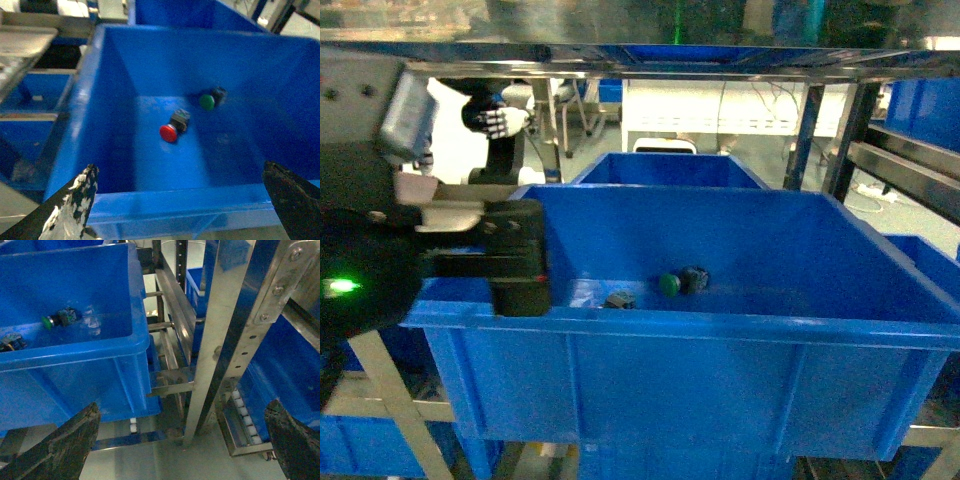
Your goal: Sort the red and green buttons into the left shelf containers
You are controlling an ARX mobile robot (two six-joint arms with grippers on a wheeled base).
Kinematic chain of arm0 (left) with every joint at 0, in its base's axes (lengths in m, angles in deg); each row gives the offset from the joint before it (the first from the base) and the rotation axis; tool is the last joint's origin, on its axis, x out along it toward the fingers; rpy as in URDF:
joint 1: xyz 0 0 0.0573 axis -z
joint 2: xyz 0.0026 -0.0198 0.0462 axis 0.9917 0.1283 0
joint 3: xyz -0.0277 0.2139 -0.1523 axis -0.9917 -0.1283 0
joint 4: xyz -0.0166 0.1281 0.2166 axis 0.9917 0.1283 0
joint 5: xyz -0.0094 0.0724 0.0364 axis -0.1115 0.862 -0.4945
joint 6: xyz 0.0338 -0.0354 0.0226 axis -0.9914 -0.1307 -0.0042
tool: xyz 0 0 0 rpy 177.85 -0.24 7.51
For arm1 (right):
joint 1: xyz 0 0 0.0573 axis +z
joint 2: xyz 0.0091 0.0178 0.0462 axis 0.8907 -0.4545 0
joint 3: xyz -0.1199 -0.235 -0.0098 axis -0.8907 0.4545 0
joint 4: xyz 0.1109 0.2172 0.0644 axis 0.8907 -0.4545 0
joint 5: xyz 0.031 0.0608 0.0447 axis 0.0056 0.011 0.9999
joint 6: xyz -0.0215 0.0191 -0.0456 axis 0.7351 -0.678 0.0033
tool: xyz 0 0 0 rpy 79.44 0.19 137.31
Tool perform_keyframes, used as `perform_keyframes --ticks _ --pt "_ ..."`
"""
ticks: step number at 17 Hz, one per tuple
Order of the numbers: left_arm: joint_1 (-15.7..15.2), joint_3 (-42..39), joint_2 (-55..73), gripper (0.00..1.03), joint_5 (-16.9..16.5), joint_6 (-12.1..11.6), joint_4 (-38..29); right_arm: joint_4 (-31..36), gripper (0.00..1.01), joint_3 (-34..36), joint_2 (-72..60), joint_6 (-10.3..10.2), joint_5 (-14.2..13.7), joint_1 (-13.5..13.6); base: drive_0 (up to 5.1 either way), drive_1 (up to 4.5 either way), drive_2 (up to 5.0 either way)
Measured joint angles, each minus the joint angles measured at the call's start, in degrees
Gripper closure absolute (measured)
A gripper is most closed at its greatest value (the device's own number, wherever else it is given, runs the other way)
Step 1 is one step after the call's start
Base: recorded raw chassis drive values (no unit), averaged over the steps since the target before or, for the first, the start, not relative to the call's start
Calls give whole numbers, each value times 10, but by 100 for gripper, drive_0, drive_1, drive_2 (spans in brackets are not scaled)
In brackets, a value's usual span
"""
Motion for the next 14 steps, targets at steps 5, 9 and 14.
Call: perform_keyframes --ticks 5,9,14 --pt "-39 -128 -340 5 76 20 161 0 3 0 0 0 0 0 0 0 0" --pt "-47 -161 -358 13 56 -6 40 172 12 39 -43 26 61 -30 0 0 0" --pt "-105 -239 -452 65 -8 -110 -44 236 63 73 98 95 116 -49 0 0 0"
